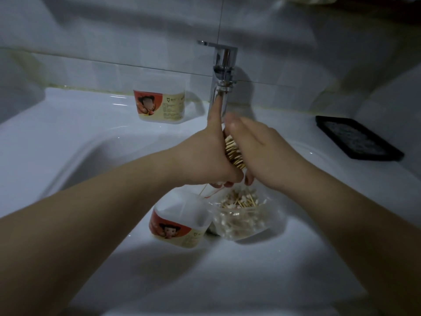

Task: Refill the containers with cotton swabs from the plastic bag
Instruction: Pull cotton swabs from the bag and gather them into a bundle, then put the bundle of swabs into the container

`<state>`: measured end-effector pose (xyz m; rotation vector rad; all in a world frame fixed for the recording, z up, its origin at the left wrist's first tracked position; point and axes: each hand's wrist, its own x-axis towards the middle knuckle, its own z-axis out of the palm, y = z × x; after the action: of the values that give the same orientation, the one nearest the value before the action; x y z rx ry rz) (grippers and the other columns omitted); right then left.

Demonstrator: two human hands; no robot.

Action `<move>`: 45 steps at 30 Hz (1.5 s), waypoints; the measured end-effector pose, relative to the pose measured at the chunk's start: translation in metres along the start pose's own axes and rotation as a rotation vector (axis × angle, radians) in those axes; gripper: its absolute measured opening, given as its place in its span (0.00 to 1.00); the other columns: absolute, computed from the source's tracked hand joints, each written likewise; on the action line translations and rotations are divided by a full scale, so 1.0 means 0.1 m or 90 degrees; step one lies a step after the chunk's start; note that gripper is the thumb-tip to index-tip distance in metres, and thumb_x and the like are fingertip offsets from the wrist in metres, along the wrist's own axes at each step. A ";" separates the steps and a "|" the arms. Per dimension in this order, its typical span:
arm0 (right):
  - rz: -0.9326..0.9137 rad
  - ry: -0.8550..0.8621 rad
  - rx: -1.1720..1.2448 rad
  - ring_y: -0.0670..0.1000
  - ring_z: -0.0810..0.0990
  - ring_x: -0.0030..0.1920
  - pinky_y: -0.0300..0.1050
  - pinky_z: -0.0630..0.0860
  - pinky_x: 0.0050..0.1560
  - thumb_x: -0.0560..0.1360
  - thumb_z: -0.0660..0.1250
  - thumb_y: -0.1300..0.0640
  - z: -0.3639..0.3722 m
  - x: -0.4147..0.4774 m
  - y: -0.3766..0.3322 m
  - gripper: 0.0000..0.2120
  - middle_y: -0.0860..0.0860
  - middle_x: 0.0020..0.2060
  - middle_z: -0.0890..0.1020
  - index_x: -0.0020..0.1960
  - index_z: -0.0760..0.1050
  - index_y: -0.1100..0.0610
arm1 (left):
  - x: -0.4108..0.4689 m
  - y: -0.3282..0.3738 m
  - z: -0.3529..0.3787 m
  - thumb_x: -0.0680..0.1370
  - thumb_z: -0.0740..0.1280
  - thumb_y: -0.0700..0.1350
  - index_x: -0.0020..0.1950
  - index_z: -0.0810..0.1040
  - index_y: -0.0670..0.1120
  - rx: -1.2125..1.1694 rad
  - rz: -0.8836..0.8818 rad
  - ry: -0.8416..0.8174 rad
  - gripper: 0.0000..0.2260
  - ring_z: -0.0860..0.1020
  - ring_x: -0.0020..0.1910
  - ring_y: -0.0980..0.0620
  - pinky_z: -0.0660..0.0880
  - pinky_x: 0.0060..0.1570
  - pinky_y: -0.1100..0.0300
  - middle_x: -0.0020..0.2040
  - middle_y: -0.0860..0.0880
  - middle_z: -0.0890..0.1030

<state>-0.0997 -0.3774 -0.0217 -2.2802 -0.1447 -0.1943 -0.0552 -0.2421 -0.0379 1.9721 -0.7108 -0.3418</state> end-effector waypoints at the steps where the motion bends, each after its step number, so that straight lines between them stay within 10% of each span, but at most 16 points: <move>1: -0.001 -0.006 -0.021 0.47 0.81 0.26 0.46 0.78 0.27 0.84 0.53 0.40 0.01 -0.01 -0.01 0.20 0.50 0.35 0.83 0.51 0.77 0.51 | 0.00 -0.01 0.01 0.69 0.75 0.29 0.76 0.21 0.56 0.004 0.008 -0.002 0.65 0.86 0.37 0.48 0.85 0.40 0.47 0.45 0.44 0.85; 10: 0.002 0.045 0.049 0.47 0.76 0.22 0.38 0.65 0.20 0.85 0.57 0.50 -0.02 0.06 0.04 0.11 0.47 0.28 0.79 0.48 0.75 0.51 | -0.06 0.11 0.04 0.71 0.74 0.30 0.76 0.22 0.59 -0.047 -0.005 -0.026 0.63 0.84 0.31 0.51 0.81 0.34 0.58 0.33 0.49 0.85; 19: -0.031 0.039 0.098 0.58 0.83 0.25 0.49 0.76 0.21 0.84 0.62 0.47 0.02 0.02 -0.05 0.18 0.52 0.27 0.81 0.44 0.76 0.61 | -0.05 0.06 0.02 0.72 0.73 0.29 0.76 0.22 0.60 -0.088 0.006 -0.052 0.63 0.84 0.32 0.51 0.80 0.34 0.59 0.39 0.47 0.85; 23: -0.016 0.068 0.140 0.61 0.81 0.25 0.53 0.76 0.22 0.84 0.61 0.54 0.02 0.04 -0.04 0.14 0.57 0.29 0.82 0.42 0.79 0.56 | -0.06 0.06 -0.10 0.73 0.74 0.30 0.82 0.41 0.59 -0.248 -0.039 -0.132 0.54 0.84 0.39 0.46 0.79 0.37 0.58 0.42 0.41 0.85; 26: 0.048 0.130 0.212 0.56 0.78 0.24 0.45 0.71 0.22 0.82 0.61 0.55 0.02 0.07 -0.01 0.13 0.54 0.28 0.80 0.41 0.79 0.53 | -0.08 0.10 -0.17 0.79 0.69 0.51 0.73 0.69 0.50 -0.395 -0.072 -0.135 0.24 0.85 0.45 0.44 0.81 0.41 0.55 0.48 0.41 0.85; 31: 0.078 0.210 0.237 0.48 0.78 0.26 0.40 0.69 0.23 0.82 0.61 0.54 0.11 0.10 0.04 0.14 0.48 0.28 0.80 0.39 0.78 0.52 | 0.03 -0.01 0.00 0.83 0.52 0.67 0.69 0.77 0.44 -0.649 -0.201 0.095 0.31 0.84 0.57 0.42 0.80 0.57 0.47 0.59 0.41 0.85; 36: 0.097 0.155 0.249 0.49 0.80 0.29 0.41 0.70 0.24 0.82 0.59 0.52 0.32 0.08 0.05 0.15 0.51 0.35 0.83 0.45 0.82 0.53 | -0.03 -0.02 0.14 0.84 0.50 0.64 0.61 0.79 0.40 -0.762 -0.172 0.144 0.31 0.83 0.34 0.43 0.78 0.29 0.56 0.44 0.39 0.84; 45: 0.078 0.123 0.208 0.46 0.77 0.26 0.38 0.69 0.23 0.83 0.59 0.50 0.35 0.10 0.09 0.13 0.46 0.29 0.78 0.46 0.80 0.50 | -0.07 -0.02 0.12 0.83 0.52 0.64 0.51 0.81 0.40 -0.725 -0.187 0.148 0.30 0.83 0.33 0.43 0.78 0.30 0.56 0.41 0.39 0.84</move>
<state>-0.0850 -0.3565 -0.0490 -1.9269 0.0600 -0.3025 -0.0659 -0.2459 -0.0458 0.9774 -0.0017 -0.5293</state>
